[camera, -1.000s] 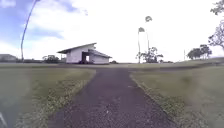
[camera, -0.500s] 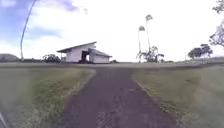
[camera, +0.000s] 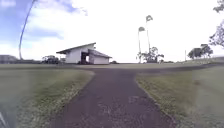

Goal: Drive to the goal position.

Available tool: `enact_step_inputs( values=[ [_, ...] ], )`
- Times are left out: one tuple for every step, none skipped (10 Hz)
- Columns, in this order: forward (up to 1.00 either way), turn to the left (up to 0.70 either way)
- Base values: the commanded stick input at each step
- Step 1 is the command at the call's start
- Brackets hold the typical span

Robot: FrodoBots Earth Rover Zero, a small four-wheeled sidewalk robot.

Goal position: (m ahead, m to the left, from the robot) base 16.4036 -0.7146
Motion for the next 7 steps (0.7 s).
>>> enact_step_inputs(
  values=[
    [0.70, 0.00],
    [0.70, 0.00],
    [0.70, 0.00],
    [0.70, 0.00],
    [0.70, 0.00],
    [0.70, 0.00],
    [0.70, 0.00]
  ],
)
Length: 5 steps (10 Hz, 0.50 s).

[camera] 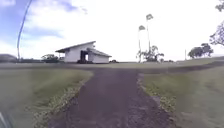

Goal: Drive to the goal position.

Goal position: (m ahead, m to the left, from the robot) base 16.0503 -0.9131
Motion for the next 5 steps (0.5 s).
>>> enact_step_inputs(
  values=[
    [0.70, 0.00],
    [0.70, 0.00],
    [0.70, 0.00],
    [0.70, 0.00],
    [0.70, 0.00]
  ],
)
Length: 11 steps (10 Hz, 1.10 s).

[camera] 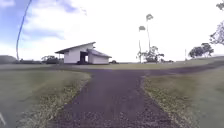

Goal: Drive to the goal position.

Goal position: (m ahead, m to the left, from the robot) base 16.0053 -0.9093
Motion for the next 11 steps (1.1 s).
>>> enact_step_inputs(
  values=[
    [0.70, 0.00],
    [0.70, 0.00],
    [0.70, 0.00],
    [0.70, 0.00],
    [0.70, 0.00],
    [0.70, 0.00],
    [0.70, 0.00],
    [0.70, 0.00],
    [0.70, 0.00],
    [0.70, 0.00],
    [0.70, 0.00]
  ],
)
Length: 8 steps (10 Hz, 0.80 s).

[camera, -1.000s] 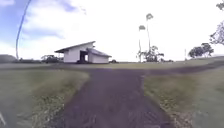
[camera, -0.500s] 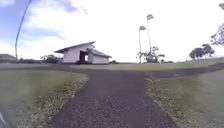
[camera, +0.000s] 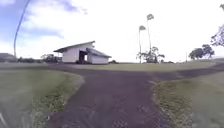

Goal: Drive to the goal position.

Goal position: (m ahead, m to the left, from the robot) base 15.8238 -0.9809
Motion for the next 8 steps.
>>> enact_step_inputs(
  values=[
    [0.70, 0.00],
    [0.70, 0.00],
    [0.70, 0.00],
    [0.70, 0.00],
    [0.70, 0.00],
    [0.70, 0.00],
    [0.70, 0.00],
    [0.70, 0.00]
  ],
)
